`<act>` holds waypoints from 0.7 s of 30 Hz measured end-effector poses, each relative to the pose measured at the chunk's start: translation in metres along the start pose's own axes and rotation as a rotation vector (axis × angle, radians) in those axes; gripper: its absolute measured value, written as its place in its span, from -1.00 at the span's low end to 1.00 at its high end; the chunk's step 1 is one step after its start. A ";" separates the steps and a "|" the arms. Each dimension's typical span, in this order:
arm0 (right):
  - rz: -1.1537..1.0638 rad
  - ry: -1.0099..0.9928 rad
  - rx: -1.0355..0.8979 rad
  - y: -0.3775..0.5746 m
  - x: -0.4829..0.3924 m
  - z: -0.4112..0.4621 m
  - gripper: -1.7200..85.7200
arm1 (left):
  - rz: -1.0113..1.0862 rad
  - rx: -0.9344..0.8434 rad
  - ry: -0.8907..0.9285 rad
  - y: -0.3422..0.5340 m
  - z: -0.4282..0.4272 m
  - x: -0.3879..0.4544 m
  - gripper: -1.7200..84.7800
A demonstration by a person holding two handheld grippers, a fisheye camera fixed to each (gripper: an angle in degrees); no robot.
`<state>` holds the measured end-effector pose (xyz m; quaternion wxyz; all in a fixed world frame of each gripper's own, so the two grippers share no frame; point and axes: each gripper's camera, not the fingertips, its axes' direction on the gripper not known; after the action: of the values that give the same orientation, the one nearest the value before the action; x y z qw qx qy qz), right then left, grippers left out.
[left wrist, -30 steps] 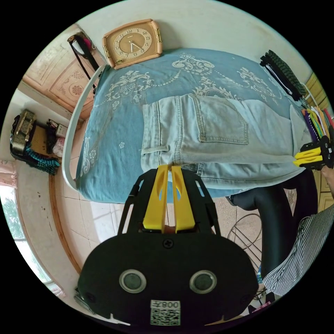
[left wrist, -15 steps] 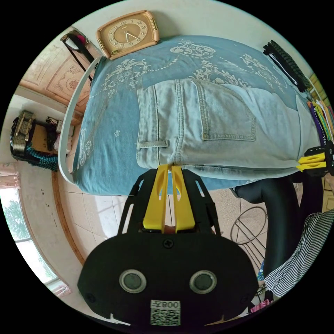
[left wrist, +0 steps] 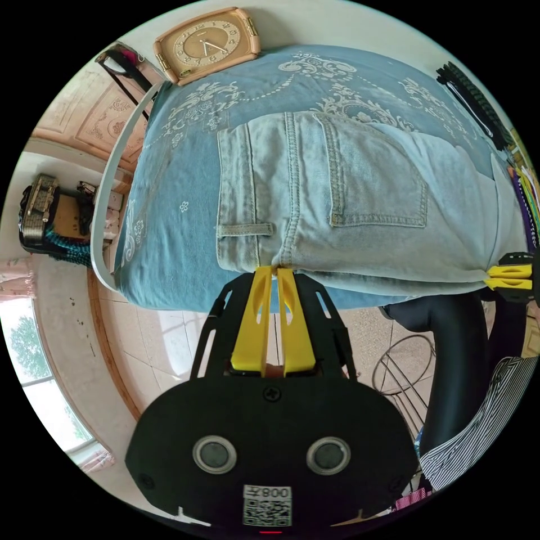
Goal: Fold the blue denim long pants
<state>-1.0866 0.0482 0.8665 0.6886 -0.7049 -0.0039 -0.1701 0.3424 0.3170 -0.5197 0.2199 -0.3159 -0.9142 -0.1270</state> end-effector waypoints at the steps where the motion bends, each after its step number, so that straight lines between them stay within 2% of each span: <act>1: 0.007 -0.005 -0.007 -0.002 -0.002 0.004 -0.92 | -0.009 -0.003 0.004 0.003 0.002 0.002 -0.94; 21: 0.058 -0.063 0.025 -0.007 -0.015 0.046 -0.92 | -0.141 0.047 0.032 0.055 0.007 0.022 -0.94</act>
<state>-1.0912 0.0965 0.8696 0.7014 -0.7011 -0.0073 -0.1278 0.3591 0.3735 -0.5099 0.2323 -0.2435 -0.9332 -0.1257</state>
